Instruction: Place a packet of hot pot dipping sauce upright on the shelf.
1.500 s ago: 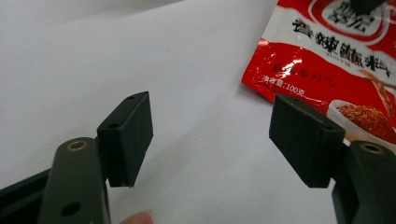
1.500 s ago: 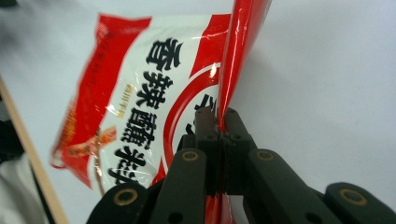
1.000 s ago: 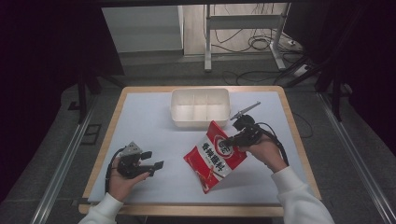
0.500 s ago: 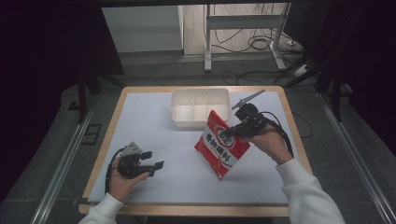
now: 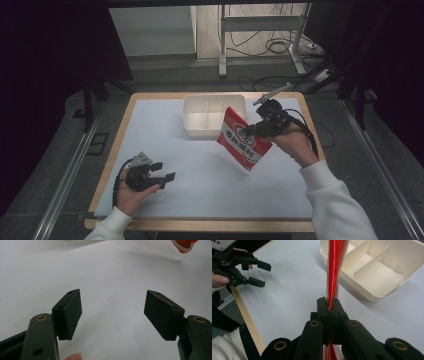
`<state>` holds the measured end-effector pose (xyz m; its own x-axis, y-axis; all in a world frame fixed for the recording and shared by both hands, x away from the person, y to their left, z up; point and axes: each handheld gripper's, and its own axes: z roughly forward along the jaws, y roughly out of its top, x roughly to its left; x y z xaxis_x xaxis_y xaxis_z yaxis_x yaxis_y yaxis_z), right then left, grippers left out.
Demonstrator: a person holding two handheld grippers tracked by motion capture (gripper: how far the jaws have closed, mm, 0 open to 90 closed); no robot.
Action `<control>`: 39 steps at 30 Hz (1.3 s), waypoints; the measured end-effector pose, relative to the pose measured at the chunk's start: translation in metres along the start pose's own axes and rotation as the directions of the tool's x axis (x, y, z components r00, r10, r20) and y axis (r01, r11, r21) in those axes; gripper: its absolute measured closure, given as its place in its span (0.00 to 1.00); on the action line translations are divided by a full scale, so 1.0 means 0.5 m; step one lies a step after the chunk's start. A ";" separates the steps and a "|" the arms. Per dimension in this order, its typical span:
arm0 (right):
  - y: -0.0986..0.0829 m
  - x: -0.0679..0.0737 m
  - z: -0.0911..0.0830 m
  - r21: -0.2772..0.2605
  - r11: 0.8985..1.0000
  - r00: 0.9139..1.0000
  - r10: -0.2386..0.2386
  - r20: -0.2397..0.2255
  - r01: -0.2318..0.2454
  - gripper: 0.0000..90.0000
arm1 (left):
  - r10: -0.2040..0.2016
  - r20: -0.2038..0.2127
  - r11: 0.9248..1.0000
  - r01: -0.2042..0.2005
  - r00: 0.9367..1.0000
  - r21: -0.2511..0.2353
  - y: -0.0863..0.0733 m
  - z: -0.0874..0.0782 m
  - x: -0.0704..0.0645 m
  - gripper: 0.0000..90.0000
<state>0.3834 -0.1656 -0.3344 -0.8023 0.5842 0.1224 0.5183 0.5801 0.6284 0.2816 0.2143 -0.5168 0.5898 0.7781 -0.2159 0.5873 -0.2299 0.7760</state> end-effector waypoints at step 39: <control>0.072 -0.039 -0.046 -0.038 0.999 0.998 0.018 0.067 -0.016 0.97 | -0.003 -0.006 1.000 0.003 1.000 0.010 0.001 -0.002 0.005 0.33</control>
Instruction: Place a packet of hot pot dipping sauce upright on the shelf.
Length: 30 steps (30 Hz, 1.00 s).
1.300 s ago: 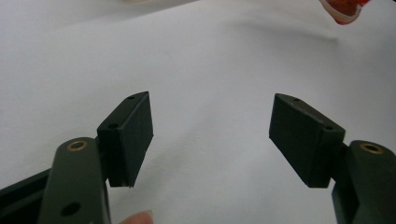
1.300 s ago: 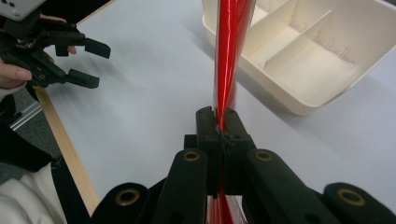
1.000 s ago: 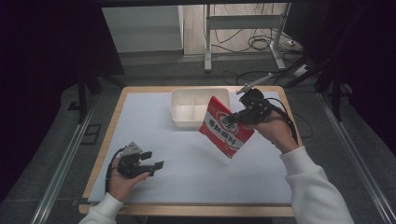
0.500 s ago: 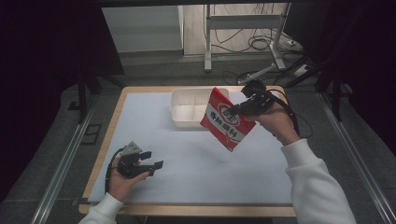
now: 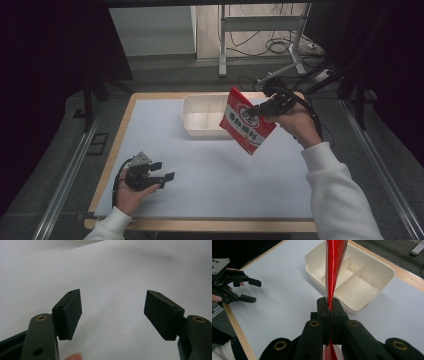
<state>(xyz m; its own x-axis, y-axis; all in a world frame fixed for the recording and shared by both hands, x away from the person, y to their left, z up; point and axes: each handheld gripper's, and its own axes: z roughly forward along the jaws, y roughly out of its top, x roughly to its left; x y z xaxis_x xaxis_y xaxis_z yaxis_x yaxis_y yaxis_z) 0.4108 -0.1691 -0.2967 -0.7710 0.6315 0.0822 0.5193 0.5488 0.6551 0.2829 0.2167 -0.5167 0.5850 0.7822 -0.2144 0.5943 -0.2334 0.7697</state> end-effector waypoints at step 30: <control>0.051 -0.045 0.027 -0.002 0.998 0.996 0.067 0.057 -0.067 0.97 | -0.002 0.003 1.000 0.002 1.000 -0.005 0.000 -0.001 0.002 0.33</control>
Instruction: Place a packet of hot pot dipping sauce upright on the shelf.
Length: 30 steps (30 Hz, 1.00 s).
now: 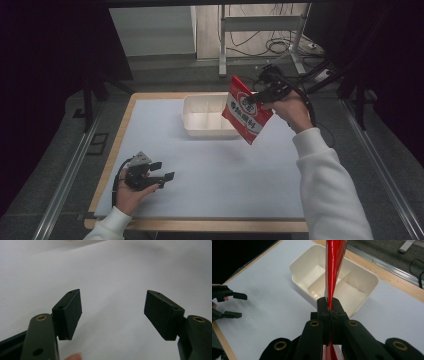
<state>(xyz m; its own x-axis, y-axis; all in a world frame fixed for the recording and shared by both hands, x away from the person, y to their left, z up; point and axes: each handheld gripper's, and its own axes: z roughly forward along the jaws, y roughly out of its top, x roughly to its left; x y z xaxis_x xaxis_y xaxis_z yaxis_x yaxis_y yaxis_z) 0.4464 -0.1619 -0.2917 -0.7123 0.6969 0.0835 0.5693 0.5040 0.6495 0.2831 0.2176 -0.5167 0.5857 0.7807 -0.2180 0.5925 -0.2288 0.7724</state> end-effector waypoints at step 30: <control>0.047 -0.031 0.046 -0.005 0.998 0.997 0.066 0.044 -0.066 0.97 | 0.006 0.007 1.000 -0.006 1.000 -0.002 0.000 0.000 0.001 0.33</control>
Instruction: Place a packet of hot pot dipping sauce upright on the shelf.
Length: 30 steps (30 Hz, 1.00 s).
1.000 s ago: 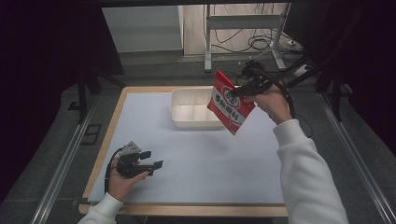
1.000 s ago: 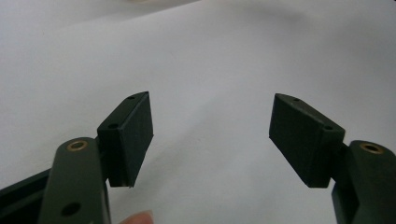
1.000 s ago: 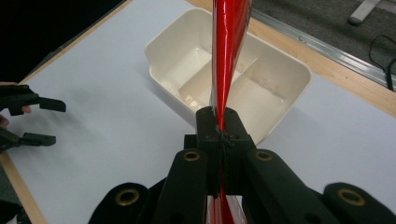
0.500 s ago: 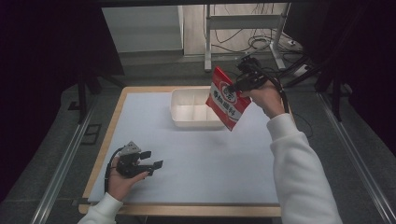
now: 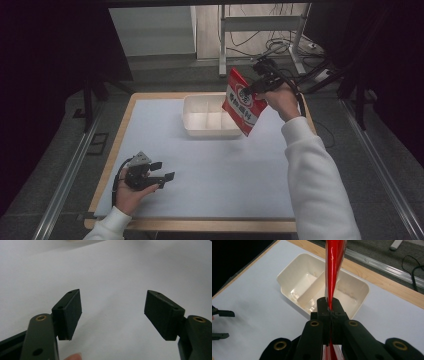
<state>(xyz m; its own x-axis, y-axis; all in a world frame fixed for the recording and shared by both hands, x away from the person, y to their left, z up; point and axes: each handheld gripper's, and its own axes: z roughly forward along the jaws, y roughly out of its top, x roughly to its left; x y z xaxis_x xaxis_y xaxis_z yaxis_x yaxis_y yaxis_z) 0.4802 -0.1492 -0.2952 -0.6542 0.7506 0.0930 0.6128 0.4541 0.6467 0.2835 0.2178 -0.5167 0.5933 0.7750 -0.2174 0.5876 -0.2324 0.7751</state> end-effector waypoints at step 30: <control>0.038 -0.017 0.044 -0.038 0.997 0.997 0.065 0.030 -0.064 0.97 | -0.002 -0.001 1.000 0.002 1.000 -0.002 0.000 -0.002 0.003 0.33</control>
<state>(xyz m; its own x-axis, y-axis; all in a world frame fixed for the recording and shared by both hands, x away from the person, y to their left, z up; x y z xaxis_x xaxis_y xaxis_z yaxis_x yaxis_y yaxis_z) 0.5074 -0.1362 -0.3004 -0.5993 0.7927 0.1117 0.6358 0.3866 0.6680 0.2837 0.2194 -0.5167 0.5912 0.7764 -0.2185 0.5878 -0.2293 0.7758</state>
